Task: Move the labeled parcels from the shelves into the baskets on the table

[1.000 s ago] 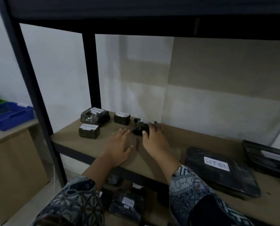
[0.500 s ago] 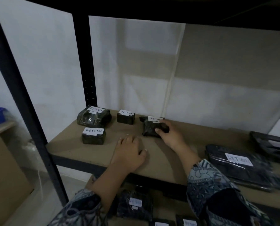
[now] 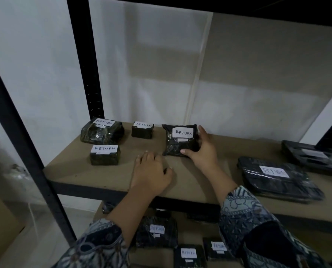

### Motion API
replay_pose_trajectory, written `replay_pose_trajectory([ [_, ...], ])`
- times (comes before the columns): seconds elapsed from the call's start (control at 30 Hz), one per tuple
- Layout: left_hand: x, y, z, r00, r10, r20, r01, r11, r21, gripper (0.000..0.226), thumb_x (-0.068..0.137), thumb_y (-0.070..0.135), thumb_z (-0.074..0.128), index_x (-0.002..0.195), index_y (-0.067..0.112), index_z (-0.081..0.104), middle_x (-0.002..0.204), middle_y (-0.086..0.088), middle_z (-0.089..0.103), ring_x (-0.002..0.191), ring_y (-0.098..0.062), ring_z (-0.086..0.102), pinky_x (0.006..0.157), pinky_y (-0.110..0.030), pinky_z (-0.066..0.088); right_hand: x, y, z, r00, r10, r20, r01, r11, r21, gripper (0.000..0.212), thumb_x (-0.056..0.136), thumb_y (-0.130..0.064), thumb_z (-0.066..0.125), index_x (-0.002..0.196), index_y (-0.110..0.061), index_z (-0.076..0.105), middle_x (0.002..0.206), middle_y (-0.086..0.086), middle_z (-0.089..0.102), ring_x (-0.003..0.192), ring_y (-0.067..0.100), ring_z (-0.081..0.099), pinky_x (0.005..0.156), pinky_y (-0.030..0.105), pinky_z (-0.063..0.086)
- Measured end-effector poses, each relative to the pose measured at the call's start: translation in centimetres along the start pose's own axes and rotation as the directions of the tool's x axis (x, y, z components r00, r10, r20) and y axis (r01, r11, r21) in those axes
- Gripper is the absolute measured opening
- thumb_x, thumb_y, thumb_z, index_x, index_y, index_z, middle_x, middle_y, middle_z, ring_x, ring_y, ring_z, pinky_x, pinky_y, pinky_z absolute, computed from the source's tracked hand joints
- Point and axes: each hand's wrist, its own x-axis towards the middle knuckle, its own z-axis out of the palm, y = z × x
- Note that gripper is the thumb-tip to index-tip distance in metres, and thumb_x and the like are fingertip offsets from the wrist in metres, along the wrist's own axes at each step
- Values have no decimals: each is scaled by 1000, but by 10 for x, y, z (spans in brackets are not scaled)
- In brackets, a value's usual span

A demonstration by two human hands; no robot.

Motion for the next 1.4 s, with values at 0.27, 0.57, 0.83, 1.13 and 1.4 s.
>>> replay_pose_trajectory([
  [0.27, -3, 1, -2, 1000, -15, 0, 15, 999, -35, 57, 91, 43, 40, 138, 11, 37, 142, -13, 38, 137, -28, 25, 114, -42, 13, -11, -13, -6, 999, 35, -27, -34, 999, 43, 63, 61, -12, 87, 117, -16, 59, 112, 5, 67, 103, 22, 63, 92, 33, 50],
  [0.57, -20, 9, -12, 997, 27, -79, -31, 998, -59, 52, 90, 39, 39, 135, 12, 43, 137, -9, 44, 126, -28, 38, 105, -37, 26, -53, -7, -31, 989, 79, -124, -64, 991, 122, 86, 51, -28, 88, 130, -26, 54, 117, 4, 53, 104, 23, 61, 98, 44, 49],
  [0.83, -71, 55, 5, 990, 41, -132, -47, 998, -40, 56, 85, 41, 23, 117, 7, 55, 119, -15, 56, 114, -34, 48, 96, -51, 38, -110, -8, -109, 989, 46, -140, -19, 982, 189, 94, 64, -14, 86, 144, -21, 37, 120, 1, 42, 115, 21, 54, 104, 40, 44],
  [1.13, -142, 144, 24, 999, 14, -32, -13, 999, 33, 59, 94, 38, 35, 146, 13, 24, 153, -13, 19, 142, -30, 12, 114, -47, 15, -187, 48, -215, 973, 123, -195, -78, 972, 223, 92, 64, -17, 86, 143, -21, 38, 132, 6, 45, 118, 24, 52, 102, 45, 46],
  [1.4, -186, 265, 53, 979, 202, 7, -201, 978, -58, 57, 94, 36, 41, 146, 17, 28, 154, -10, 23, 142, -27, 15, 115, -47, 18, -252, 127, -317, 925, 239, -296, -191, 965, 182, 90, 65, -15, 86, 142, -17, 40, 122, 3, 45, 109, 21, 57, 98, 43, 49],
])
